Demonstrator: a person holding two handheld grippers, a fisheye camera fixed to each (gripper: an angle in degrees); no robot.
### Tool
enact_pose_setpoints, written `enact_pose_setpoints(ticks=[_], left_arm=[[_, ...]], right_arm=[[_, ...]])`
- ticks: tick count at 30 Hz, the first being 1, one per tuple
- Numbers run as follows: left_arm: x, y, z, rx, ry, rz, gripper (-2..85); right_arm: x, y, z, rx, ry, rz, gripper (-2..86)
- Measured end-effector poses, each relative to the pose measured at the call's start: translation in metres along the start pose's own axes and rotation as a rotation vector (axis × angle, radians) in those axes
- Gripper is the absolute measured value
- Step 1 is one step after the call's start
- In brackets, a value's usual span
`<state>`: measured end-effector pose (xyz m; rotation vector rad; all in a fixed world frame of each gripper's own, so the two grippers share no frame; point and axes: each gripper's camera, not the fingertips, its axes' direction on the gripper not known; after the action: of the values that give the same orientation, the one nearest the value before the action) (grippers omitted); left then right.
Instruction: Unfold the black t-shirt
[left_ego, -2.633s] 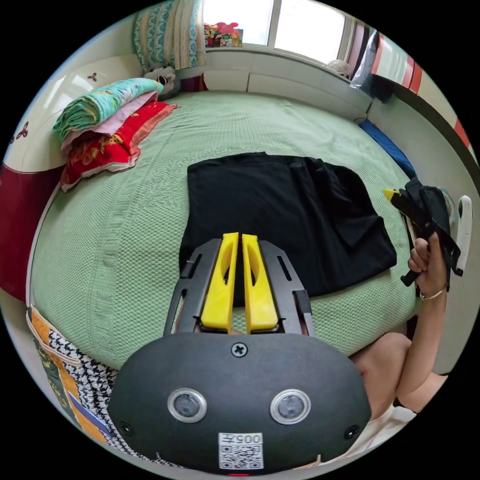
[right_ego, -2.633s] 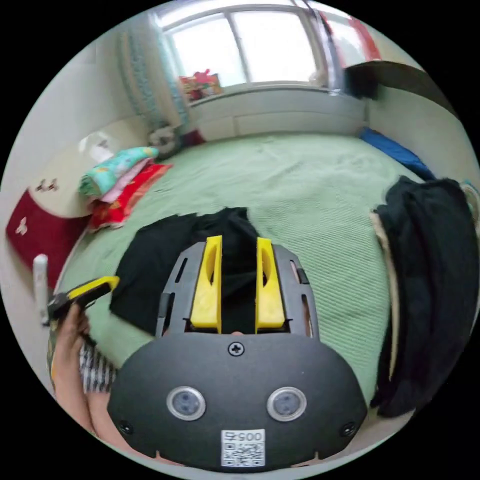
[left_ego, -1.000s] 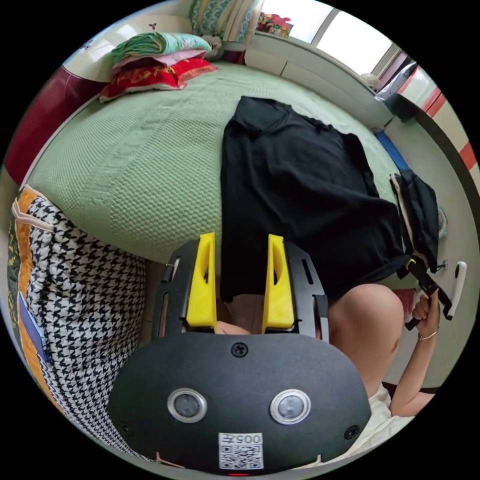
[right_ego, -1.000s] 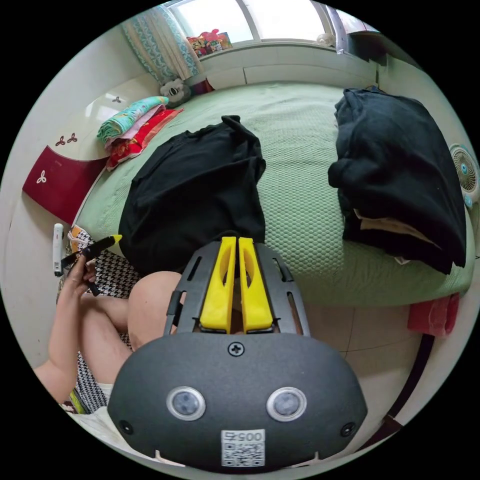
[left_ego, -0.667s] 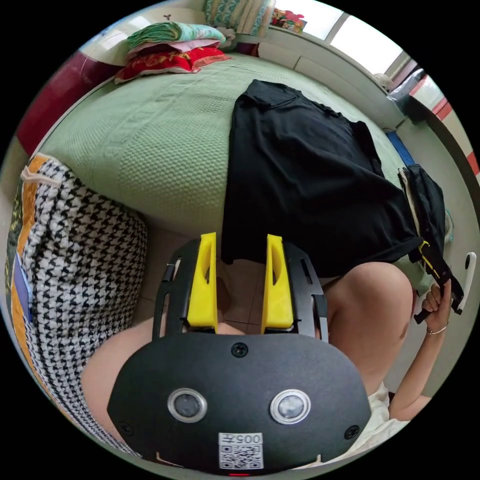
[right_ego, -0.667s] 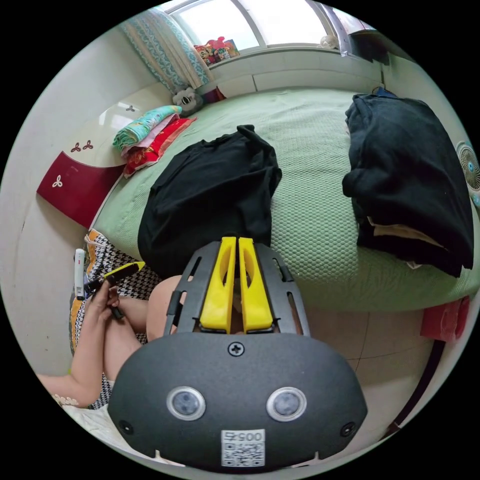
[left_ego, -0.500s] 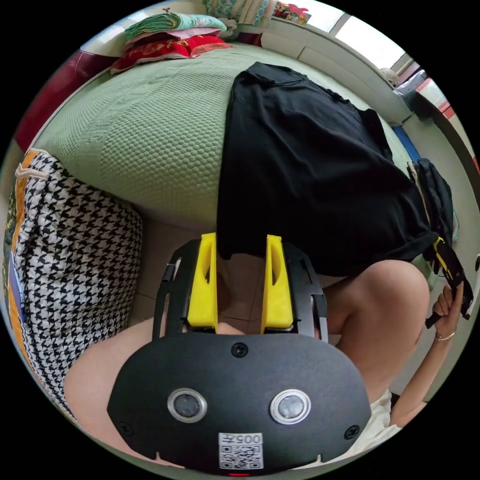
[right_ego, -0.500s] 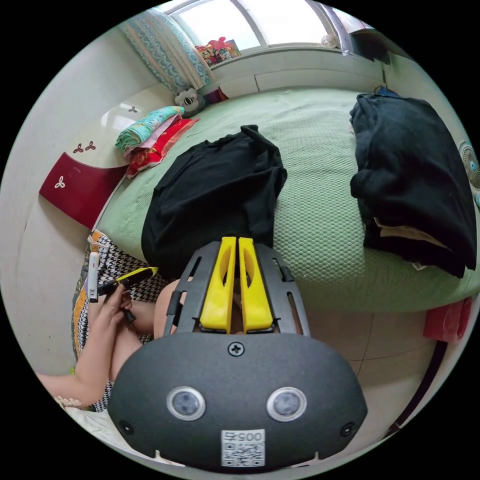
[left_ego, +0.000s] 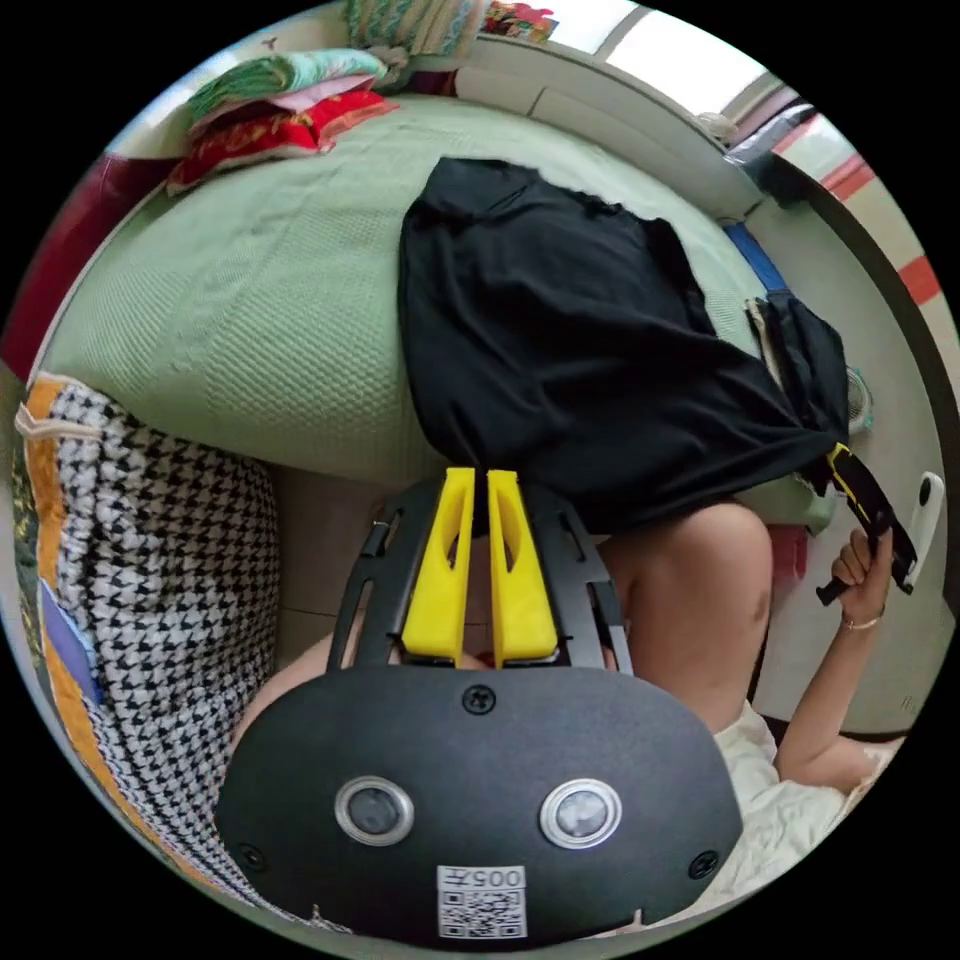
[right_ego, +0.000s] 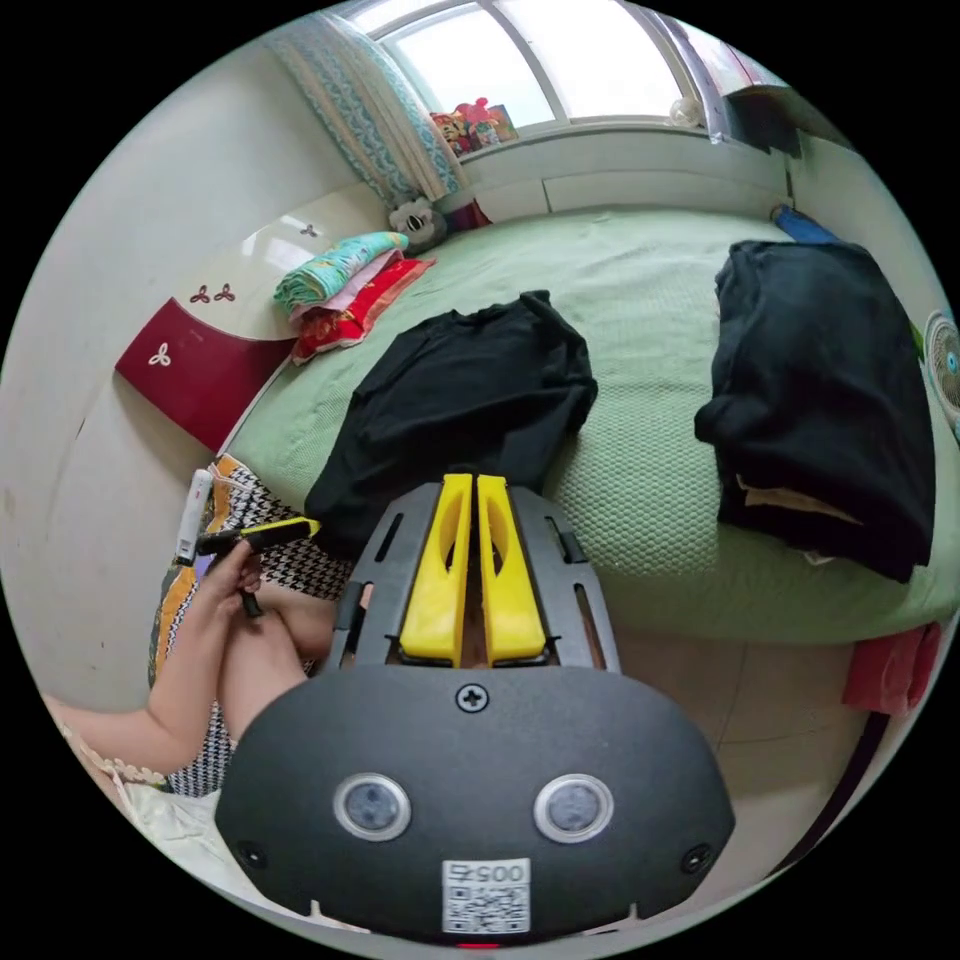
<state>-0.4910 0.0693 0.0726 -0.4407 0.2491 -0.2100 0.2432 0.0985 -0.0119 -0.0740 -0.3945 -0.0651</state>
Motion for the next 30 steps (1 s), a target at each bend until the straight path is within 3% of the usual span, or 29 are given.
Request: enact_pose_setpoints(ticks=[5, 11, 14, 19, 25, 30], left_arm=[[0.012, 0.001, -0.074, 0.019, -0.006, 0.117, 3.9], [-0.007, 0.004, -0.046, -0.105, 0.049, 0.037, 6.6], [-0.020, -0.002, -0.039, -0.052, 0.093, -0.033, 7.6], [-0.004, -0.052, -0.034, 0.077, 0.053, 0.008, 7.7], [0.025, -0.146, 0.015, 0.166, 0.080, 0.038, 7.8], [0.036, -0.173, 0.061, 0.082, 0.125, 0.058, 7.3]], right_arm=[[0.003, -0.003, -0.048, -0.004, -0.008, -0.028, -1.5], [0.025, 0.022, -0.039, -0.181, -0.136, 0.007, -0.7], [0.034, 0.025, -0.015, -0.288, -0.110, 0.041, 0.8], [0.018, -0.031, -0.014, -0.090, -0.059, -0.055, 5.6], [-0.038, -0.143, 0.055, 0.055, 0.012, -0.285, 8.5], [-0.050, -0.226, 0.185, -0.162, 0.113, -0.262, 5.8]])
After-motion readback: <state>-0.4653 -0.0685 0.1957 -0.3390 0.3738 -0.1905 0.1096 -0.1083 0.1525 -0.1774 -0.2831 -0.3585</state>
